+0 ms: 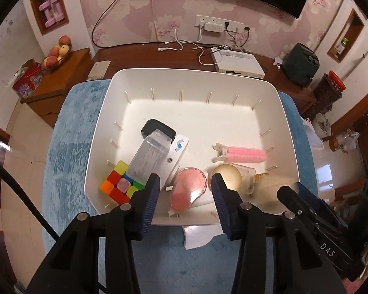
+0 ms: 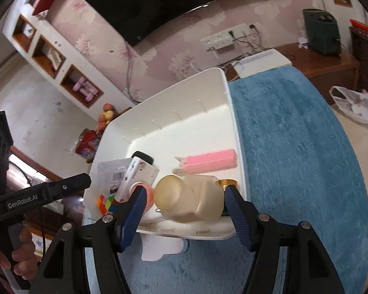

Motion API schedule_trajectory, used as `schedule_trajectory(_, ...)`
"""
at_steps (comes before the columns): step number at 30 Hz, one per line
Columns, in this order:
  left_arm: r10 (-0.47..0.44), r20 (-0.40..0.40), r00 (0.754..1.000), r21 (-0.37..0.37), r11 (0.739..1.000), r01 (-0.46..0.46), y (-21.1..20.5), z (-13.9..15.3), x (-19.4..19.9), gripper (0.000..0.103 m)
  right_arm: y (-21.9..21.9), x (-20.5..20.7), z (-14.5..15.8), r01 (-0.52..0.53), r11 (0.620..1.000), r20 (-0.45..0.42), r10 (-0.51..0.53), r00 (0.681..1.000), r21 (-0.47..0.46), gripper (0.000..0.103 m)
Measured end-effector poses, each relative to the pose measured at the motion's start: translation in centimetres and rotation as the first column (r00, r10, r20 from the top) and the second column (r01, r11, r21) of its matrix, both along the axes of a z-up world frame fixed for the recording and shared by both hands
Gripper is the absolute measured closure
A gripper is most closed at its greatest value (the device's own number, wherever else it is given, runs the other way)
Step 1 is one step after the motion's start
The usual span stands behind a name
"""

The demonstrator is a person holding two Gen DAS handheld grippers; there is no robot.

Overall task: Organize rigid objects
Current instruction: 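Withdraw both tools and move the right tool to the white foam piece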

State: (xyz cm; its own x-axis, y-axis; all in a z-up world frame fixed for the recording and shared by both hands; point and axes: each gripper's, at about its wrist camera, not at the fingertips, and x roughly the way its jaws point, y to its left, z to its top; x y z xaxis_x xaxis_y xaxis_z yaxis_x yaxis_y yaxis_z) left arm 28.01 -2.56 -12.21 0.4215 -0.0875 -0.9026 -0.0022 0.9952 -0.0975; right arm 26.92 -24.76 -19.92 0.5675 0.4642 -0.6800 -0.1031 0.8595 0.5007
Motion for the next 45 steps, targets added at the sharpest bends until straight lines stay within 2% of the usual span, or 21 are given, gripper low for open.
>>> schedule_trajectory(9,0.076,-0.028,0.997,0.003,0.997,-0.076,1.4,0.8,-2.4,0.055,0.5,-0.7,1.0,-0.049,0.999,0.065,0.05,0.997,-0.012,0.029)
schedule_trajectory(12,0.107,-0.047,0.993,0.031,0.994,-0.105,2.1,1.0,-3.3,0.054,0.9,-1.3,1.6,-0.059,0.998,0.088,0.06,0.994,-0.021,0.023)
schedule_trajectory(14,0.124,-0.057,0.991,0.048,0.991,-0.121,2.7,1.1,-4.2,0.05,1.4,-1.7,1.7,-0.072,0.997,0.096,0.075,0.993,-0.033,0.022)
schedule_trajectory(18,0.175,-0.056,0.983,0.059,0.983,-0.172,4.2,1.7,-6.4,0.032,2.8,-2.8,1.8,-0.116,0.991,0.103,0.122,0.987,-0.064,0.022)
schedule_trajectory(20,0.202,-0.056,0.978,0.069,0.978,-0.198,5.0,1.9,-7.7,0.029,3.6,-3.6,1.6,-0.138,0.987,0.106,0.145,0.984,-0.079,0.021)
schedule_trajectory(22,0.228,-0.057,0.972,0.07,0.972,-0.224,5.7,2.3,-8.9,0.024,4.6,-4.3,1.3,-0.154,0.983,0.103,0.163,0.981,-0.096,0.021)
schedule_trajectory(29,0.34,-0.094,0.936,0.014,0.94,-0.34,8.2,3.0,-12.7,0.021,7.7,-6.1,-0.7,-0.206,0.964,0.078,0.222,0.972,-0.17,0.02)
schedule_trajectory(35,0.391,-0.14,0.91,0.091,0.92,-0.381,8.7,2.9,-14.4,0.021,9.9,-5.8,-3.1,-0.231,0.945,0.026,0.243,0.97,-0.232,0.018)
schedule_trajectory(38,0.386,-0.194,0.902,0.089,0.922,-0.376,8.9,2.3,-14.6,0.021,10.8,-5.3,-4.3,-0.23,0.938,0.01,0.24,0.971,-0.259,0.018)
schedule_trajectory(41,0.376,-0.204,0.904,0.081,0.926,-0.367,8.8,2.4,-14.7,0.021,11.4,-4.9,-5.3,-0.21,0.933,0.002,0.22,0.976,-0.292,0.017)
schedule_trajectory(43,0.359,-0.196,0.913,0.095,0.933,-0.346,8.5,2.8,-14.7,0.021,11.6,-4.5,-5.9,-0.192,0.928,-0.005,0.2,0.98,-0.32,0.011)
schedule_trajectory(44,0.352,-0.192,0.916,0.102,0.936,-0.338,8.5,2.9,-14.7,0.021,11.6,-4.3,-6.2,-0.187,0.927,-0.009,0.195,0.981,-0.326,0.002)
schedule_trajectory(45,0.348,-0.191,0.918,0.107,0.937,-0.332,8.4,3.1,-14.6,0.021,11.7,-4.2,-6.5,-0.182,0.926,-0.013,0.188,0.982,-0.331,0.0)
